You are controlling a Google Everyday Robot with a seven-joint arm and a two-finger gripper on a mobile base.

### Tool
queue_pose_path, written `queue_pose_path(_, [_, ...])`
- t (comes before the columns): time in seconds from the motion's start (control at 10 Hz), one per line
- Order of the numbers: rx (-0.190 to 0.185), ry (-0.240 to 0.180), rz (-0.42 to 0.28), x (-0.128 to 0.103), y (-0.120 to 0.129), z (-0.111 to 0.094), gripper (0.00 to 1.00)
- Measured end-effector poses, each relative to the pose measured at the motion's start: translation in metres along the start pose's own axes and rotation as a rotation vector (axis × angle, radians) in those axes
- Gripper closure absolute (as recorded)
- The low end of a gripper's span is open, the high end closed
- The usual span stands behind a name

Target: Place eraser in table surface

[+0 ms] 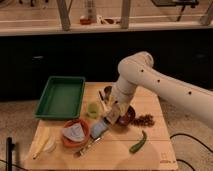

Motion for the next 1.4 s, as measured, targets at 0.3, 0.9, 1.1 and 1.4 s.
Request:
queue_pose_path(0.3, [-0.017, -0.015, -0.027, -0.021, 0.005, 0.008, 1.0])
queue_pose_path(0.9, [-0.035, -0.052, -0.033, -0.057, 0.026, 0.03, 1.0])
queue_pose_path(1.1, [-0.04, -0.057, -0.018, -0.066, 0.032, 0.038, 1.0])
queue_pose_path(1.4, [-0.051, -0.076, 0.012, -0.077, 0.043, 0.053, 1.0])
